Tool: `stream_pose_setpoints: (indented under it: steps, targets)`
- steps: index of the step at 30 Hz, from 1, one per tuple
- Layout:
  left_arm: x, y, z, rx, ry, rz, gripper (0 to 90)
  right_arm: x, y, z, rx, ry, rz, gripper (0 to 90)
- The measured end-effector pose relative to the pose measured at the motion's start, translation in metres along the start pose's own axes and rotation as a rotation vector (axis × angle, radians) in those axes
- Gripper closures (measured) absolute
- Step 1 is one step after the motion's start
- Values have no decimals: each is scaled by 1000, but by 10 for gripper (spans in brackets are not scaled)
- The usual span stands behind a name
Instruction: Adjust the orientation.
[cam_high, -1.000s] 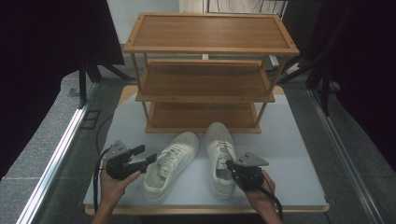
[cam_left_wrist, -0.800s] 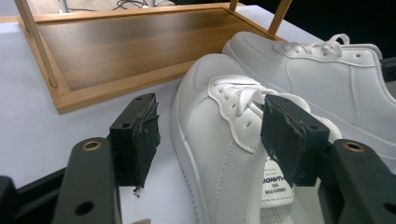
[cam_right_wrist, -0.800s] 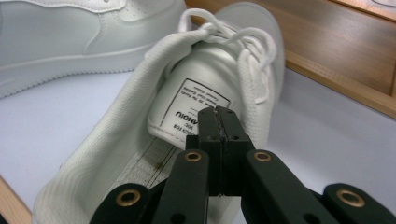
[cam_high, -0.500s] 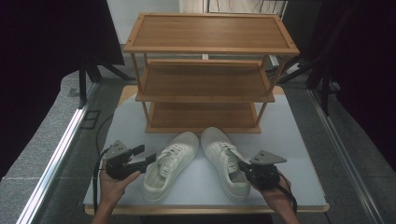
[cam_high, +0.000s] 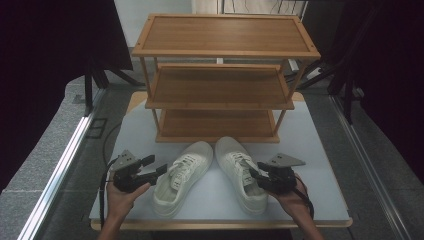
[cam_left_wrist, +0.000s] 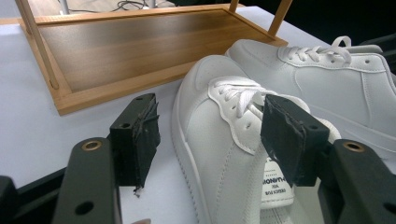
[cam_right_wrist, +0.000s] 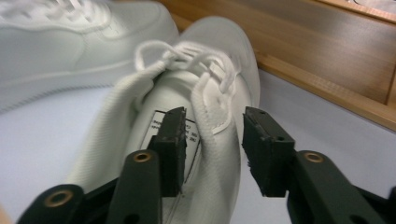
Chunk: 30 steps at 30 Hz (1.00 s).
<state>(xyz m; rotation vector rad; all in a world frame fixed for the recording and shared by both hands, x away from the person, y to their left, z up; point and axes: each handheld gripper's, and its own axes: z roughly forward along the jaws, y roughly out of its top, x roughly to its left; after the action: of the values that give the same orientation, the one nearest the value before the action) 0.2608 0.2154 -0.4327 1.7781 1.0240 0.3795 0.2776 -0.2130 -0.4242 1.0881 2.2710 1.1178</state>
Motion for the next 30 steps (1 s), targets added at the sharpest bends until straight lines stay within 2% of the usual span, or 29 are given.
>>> stream_pose_setpoints:
  steps: [1, 3, 7, 10, 15, 20, 23, 28, 30]
  targets:
    - [1, 0, 0, -1, 1, -2, 368, -1, 1, 6, 11, -32, -7, 624]
    - [1, 0, -1, -1, 4, -3, 368, -3, 2, 8, 15, -16, 9, 672]
    - [2, -1, -1, -3, 3, -6, 368, -1, 5, 5, 44, -71, -60, 782]
    - [1, 0, -2, -3, 1, -4, 368, -12, 4, 1, 52, -59, -59, 805]
    - [2, 0, -3, -7, 7, -8, 368, -31, -3, -12, 44, -85, -42, 812]
    - [2, 0, -4, -7, 8, -8, 368, -44, -17, -24, 28, -104, -17, 814]
    - [2, 0, -3, -5, 6, -6, 368, -45, -20, -26, 20, -107, -10, 809]
    - [2, 0, -3, -1, 2, -6, 368, -41, -17, -25, 22, -102, -25, 793]
    - [3, 0, -3, 2, -3, -9, 368, -43, -18, -26, 7, -82, -15, 741]
